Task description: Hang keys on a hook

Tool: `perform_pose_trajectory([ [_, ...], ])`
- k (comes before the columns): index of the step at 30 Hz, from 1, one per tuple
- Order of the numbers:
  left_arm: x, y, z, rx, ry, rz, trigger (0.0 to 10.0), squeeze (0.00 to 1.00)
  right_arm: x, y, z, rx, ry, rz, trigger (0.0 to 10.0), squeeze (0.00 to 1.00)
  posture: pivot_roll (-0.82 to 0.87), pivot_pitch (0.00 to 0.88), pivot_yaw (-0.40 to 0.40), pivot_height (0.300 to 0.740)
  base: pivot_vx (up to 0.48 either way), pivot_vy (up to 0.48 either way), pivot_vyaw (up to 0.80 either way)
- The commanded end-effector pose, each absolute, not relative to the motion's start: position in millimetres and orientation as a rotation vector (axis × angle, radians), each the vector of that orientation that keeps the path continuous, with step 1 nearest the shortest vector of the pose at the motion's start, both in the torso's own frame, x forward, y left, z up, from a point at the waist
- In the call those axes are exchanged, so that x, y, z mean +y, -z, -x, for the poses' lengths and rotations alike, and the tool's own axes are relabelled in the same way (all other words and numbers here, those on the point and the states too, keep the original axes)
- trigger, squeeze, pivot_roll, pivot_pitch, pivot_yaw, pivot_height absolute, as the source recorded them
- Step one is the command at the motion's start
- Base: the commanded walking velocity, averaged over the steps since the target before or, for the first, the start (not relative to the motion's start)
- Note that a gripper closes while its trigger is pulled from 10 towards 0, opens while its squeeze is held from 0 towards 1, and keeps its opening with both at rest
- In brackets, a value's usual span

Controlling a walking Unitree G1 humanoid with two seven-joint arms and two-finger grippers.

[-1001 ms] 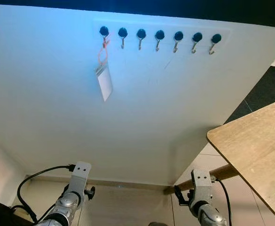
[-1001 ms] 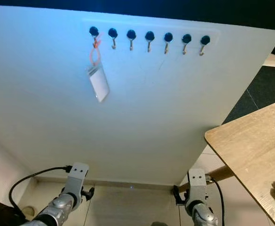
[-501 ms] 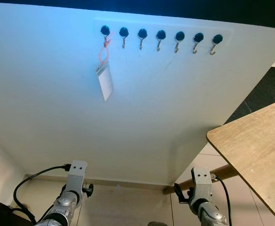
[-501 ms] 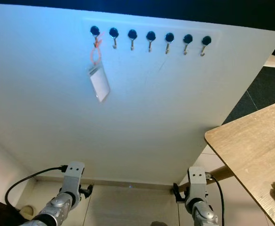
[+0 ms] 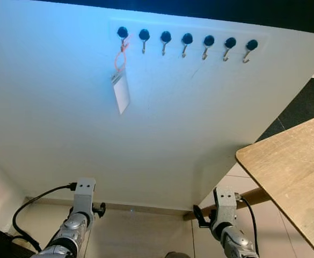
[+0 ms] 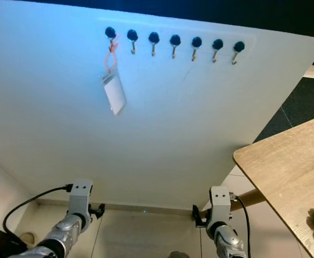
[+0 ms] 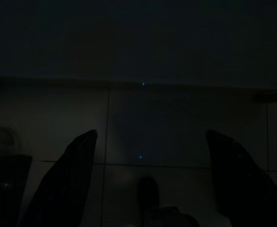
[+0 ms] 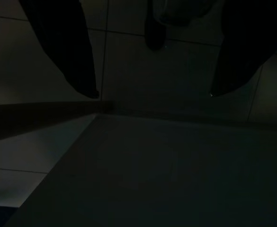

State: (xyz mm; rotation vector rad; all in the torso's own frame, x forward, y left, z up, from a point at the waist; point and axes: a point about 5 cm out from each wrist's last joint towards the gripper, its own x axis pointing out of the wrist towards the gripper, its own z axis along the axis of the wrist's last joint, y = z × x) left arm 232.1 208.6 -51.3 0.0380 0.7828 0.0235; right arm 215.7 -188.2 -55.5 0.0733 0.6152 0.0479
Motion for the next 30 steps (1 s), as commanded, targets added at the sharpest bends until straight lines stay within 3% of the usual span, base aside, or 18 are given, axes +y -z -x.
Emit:
perform_pose_trajectory([
  [1, 216, 48, -234, 0.767, -0.038, -0.044, 10.0, 0.00, -187, 58, -213, 0.640, -0.050, -0.080, 10.0, 0.00, 0.07, 0.044, -0.110, 0.740, 0.000, 0.000, 0.00],
  [10, 223, 46, -235, 0.767, -0.063, -0.040, 10.0, 0.00, -182, 56, -217, 0.627, -0.083, -0.066, 10.0, 0.00, 0.06, 0.028, -0.097, 0.740, 0.000, 0.000, 0.00],
  [30, 208, 46, -238, 0.738, -0.031, 0.014, 10.0, 0.00, -190, 56, -217, 0.636, -0.047, -0.081, 10.0, 0.00, 0.04, 0.046, -0.093, 0.740, 0.000, 0.000, 0.00],
])
